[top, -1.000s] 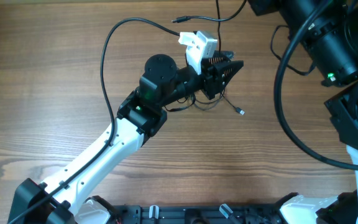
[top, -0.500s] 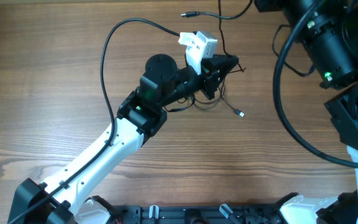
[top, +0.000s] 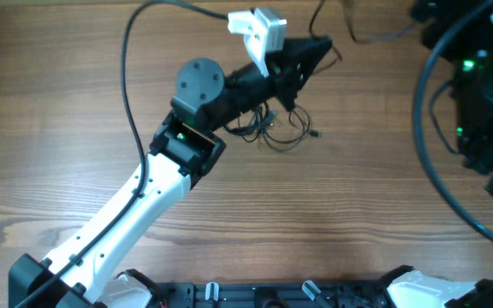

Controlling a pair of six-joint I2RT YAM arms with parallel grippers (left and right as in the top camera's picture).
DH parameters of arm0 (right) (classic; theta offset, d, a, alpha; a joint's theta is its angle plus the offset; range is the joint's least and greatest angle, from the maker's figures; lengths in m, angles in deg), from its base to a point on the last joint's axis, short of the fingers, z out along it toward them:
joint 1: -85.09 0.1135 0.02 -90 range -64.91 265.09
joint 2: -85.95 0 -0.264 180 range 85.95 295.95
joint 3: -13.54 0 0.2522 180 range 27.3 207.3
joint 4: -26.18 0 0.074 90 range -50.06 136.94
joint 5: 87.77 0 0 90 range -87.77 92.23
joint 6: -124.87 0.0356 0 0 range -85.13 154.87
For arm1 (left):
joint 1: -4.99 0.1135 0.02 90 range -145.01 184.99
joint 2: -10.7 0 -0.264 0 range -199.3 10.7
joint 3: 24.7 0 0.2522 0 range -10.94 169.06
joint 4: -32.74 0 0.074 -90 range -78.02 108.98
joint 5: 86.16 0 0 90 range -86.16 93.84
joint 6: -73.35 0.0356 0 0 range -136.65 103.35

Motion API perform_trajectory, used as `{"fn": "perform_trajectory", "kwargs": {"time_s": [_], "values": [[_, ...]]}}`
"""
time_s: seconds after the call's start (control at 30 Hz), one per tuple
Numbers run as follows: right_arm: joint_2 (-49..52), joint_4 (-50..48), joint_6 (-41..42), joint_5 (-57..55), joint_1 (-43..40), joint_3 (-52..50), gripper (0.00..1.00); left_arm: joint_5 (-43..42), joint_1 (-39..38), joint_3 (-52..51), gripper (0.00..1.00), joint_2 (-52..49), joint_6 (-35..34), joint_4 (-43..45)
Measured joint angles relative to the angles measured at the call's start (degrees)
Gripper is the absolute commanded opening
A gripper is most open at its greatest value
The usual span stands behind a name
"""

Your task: Untangle cables

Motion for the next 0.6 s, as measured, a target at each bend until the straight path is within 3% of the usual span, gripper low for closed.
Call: {"fn": "perform_trajectory", "kwargs": {"time_s": [0.13, 0.33, 0.47, 0.6], "values": [[-0.7, 12.0, 6.2, -0.6, -8.5, 0.0, 1.00, 6.9, 0.8, 2.6, 0.04, 0.1, 0.0, 0.9], [-0.6, 17.7, 10.1, 6.5, -11.0, 0.0, 1.00, 16.7, 4.3, 3.9, 0.04, 0.2, -0.2, 19.3], [1.1, 20.6, 10.4, 14.4, -11.0, 0.0, 1.00, 25.6, 6.9, 5.0, 0.04, 0.2, 1.6, 17.1], [3.9, 21.5, 10.6, 19.0, -11.0, -0.1, 1.00, 29.2, 13.0, 5.1, 0.04, 0.2, 2.6, 12.2]]}}
